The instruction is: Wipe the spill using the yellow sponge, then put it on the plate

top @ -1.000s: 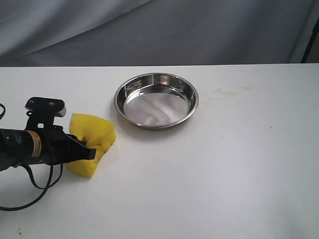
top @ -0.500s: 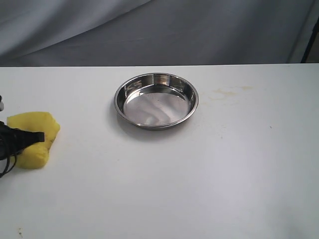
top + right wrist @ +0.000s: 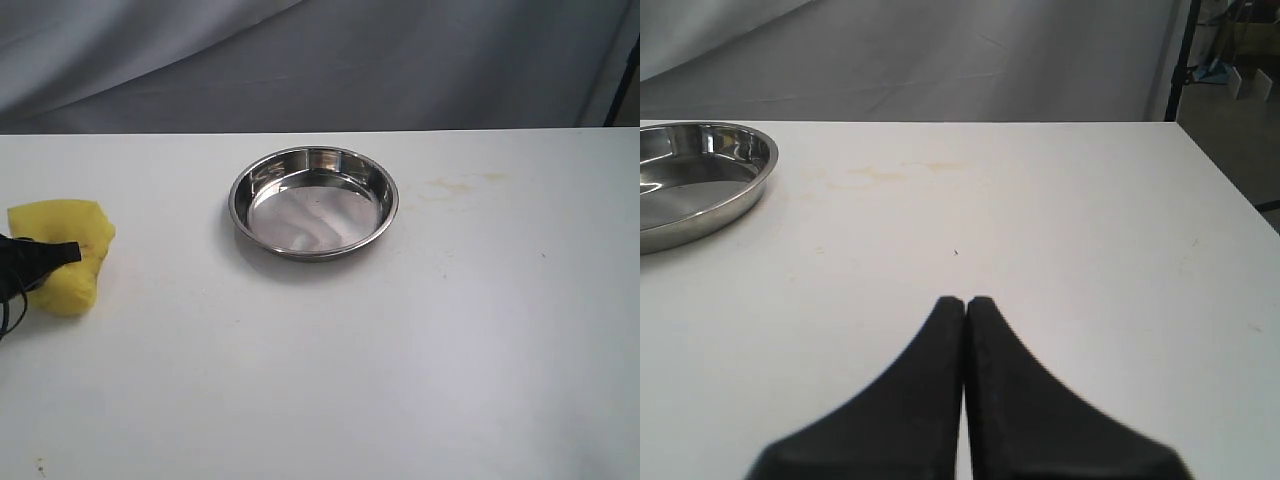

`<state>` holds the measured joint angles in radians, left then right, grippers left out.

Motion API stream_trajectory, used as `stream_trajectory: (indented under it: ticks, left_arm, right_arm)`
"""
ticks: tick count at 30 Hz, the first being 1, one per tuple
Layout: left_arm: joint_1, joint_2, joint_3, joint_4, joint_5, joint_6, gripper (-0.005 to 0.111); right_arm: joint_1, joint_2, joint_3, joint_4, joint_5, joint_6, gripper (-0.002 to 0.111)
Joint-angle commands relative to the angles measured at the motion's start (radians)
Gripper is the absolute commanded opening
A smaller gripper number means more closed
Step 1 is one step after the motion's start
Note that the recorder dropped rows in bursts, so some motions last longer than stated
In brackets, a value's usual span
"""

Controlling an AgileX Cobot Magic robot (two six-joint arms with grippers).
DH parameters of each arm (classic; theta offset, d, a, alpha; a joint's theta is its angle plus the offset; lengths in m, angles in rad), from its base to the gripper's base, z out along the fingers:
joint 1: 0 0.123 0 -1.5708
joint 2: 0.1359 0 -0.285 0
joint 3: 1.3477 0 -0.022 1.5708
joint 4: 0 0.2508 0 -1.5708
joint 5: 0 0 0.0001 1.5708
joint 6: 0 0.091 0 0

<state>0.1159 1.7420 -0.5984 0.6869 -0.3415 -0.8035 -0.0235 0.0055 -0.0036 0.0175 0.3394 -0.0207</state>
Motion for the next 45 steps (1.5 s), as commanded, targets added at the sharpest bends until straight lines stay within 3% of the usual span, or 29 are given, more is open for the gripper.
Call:
stream_trajectory:
  ticks: [1, 7, 12, 20, 26, 34, 45]
  left_arm:
    - [0.002, 0.007, 0.0, -0.033, -0.046, -0.005, 0.0]
    - [0.001, 0.092, 0.0, -0.024, -0.045, -0.058, 0.0]
    - [0.001, 0.175, 0.0, 0.1, -0.105, -0.172, 0.0]
    - [0.001, 0.217, 0.0, 0.35, -0.374, -0.453, 0.0]
    - [0.001, 0.217, 0.0, 0.416, -0.485, -0.508, 0.0]
    - [0.001, 0.217, 0.0, 0.439, -0.88, -0.557, 0.0]
    - [0.001, 0.157, 0.0, 0.42, -0.88, -0.557, 0.0]
  right_arm:
    - [0.002, -0.006, 0.004, 0.0, -0.003, -0.001, 0.0]
    - [0.002, -0.006, 0.004, 0.0, -0.003, -0.001, 0.0]
    - [0.002, -0.006, 0.004, 0.0, -0.003, -0.001, 0.0]
    - [0.002, -0.006, 0.004, 0.0, -0.003, -0.001, 0.0]
    - [0.002, -0.006, 0.004, 0.0, -0.003, -0.001, 0.0]
    - [0.002, -0.006, 0.004, 0.0, -0.003, -0.001, 0.0]
    - [0.002, -0.006, 0.004, 0.0, -0.003, -0.001, 0.0]
